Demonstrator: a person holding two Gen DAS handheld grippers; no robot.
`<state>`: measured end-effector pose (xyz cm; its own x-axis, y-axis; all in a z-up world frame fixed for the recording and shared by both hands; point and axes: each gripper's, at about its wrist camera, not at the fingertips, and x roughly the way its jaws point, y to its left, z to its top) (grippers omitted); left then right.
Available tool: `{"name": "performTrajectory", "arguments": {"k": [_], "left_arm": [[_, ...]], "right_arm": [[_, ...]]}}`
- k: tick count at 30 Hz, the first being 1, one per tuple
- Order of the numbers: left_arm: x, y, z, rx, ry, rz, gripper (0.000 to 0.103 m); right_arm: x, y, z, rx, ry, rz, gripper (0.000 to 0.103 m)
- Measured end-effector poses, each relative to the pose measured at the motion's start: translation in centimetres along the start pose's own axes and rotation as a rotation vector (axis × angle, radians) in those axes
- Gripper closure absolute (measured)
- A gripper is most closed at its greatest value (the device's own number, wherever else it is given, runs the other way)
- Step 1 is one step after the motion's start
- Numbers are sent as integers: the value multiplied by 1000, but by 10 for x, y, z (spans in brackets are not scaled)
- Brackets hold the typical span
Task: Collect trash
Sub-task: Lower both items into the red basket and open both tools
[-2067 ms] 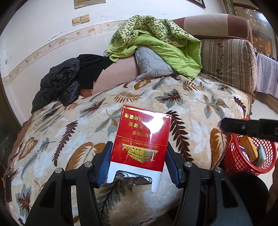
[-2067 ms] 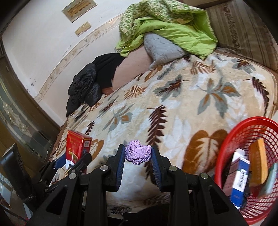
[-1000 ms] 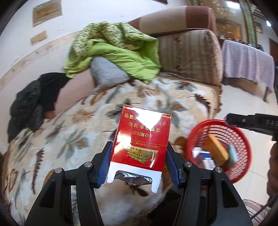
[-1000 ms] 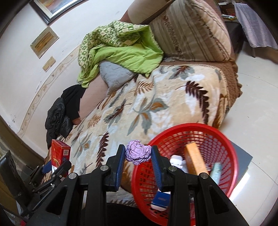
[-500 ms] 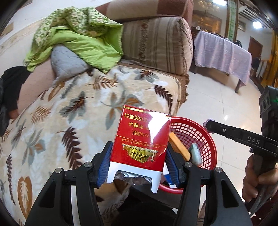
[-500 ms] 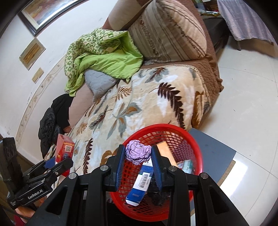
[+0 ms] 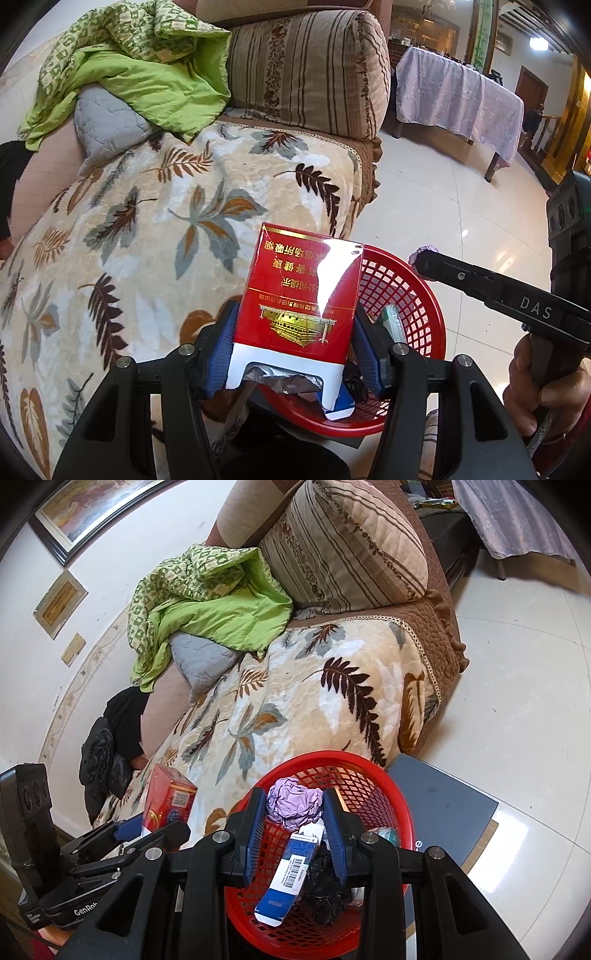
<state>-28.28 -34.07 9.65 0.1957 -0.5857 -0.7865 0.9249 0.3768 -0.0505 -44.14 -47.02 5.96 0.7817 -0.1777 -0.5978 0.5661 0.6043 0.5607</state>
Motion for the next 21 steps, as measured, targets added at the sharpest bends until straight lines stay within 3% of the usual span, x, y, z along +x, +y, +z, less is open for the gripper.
{"name": "performTrajectory", "arguments": {"k": [7,12,18,21], "left_arm": [[14,-4,3,2,16,-26,46],[20,-4,3,-5,31,-36,35],[16,4,1,-39,22,-30,31],[9,8,-1,-50,-2,-7,25]], "right_arm": [[6,-6,4,4,3,-21,67],[9,-8,5,6,12,-36,50],[6,-6,5,3,7,-49,47],[1,-1,4,-13,-8,-85,37]]}}
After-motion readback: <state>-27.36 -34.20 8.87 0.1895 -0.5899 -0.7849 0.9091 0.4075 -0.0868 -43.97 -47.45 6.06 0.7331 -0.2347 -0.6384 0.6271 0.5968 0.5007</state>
